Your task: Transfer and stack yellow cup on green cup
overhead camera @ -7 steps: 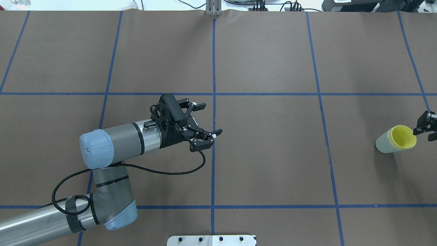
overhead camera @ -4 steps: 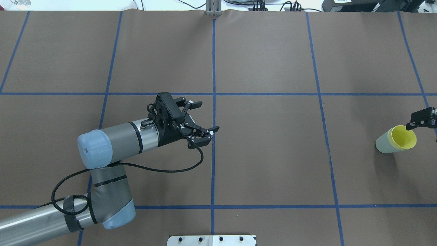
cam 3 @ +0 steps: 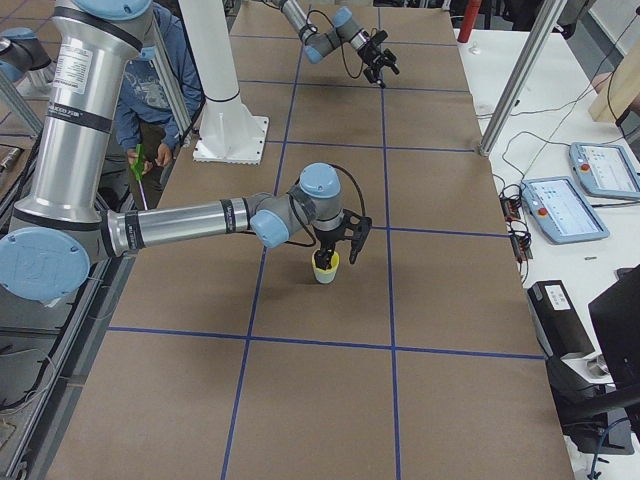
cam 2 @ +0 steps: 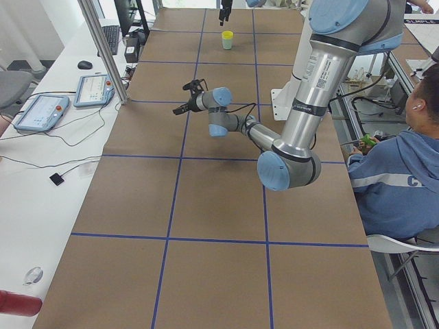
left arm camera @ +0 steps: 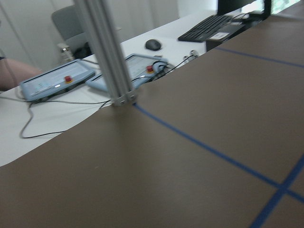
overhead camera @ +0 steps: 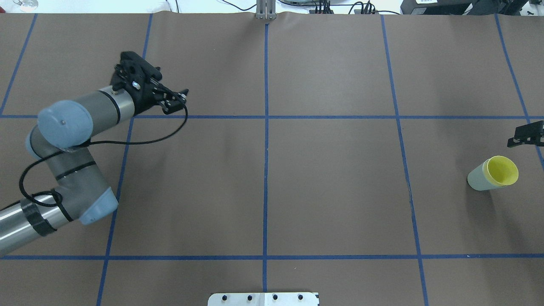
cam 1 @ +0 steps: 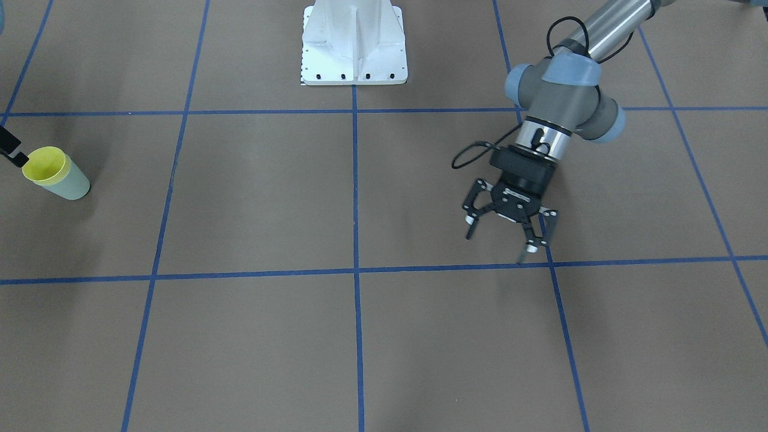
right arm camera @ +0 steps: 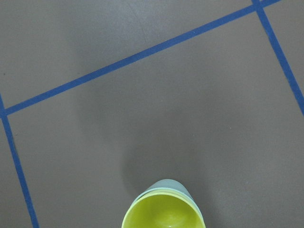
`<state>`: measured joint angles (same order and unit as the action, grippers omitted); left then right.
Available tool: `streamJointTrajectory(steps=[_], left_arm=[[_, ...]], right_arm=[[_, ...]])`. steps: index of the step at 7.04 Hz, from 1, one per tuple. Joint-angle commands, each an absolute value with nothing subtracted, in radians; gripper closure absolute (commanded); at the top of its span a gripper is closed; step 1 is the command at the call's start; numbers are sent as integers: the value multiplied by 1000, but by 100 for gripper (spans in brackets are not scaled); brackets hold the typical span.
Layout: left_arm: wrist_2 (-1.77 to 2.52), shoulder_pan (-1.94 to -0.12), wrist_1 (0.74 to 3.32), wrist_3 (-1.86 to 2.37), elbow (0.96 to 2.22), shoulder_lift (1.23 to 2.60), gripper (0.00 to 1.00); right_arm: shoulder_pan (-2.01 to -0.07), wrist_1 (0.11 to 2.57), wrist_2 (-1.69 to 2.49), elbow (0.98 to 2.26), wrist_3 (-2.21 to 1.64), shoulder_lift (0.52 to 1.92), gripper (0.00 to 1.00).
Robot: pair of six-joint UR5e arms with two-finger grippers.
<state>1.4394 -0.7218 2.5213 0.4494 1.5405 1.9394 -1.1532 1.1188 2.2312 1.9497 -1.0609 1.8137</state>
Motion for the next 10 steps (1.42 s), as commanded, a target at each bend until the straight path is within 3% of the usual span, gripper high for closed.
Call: streamJointTrajectory(steps=[1,4,5,8,10], left_arm=[[1582,-872,2065,448,1577,1931,1],[2212,-1195,1675,442,1717,1921,1],[2242,-1251,1572,439,1803,1895,1],[2209,-1316,1562,296,1943,1670,0],[2201,-1307,1478,203,1918,1678,0]], right_arm=[[-1183,1120,2224,1919,-1010,1778,0],[-1250,1134,2243,1798,-879,1695,0],[-1293,1137,2276,1766,-805,1678,0],[-1411,1208,2411,1632,-573,1583,0],[-1449,1372,2407,1618,-397,1516,0]])
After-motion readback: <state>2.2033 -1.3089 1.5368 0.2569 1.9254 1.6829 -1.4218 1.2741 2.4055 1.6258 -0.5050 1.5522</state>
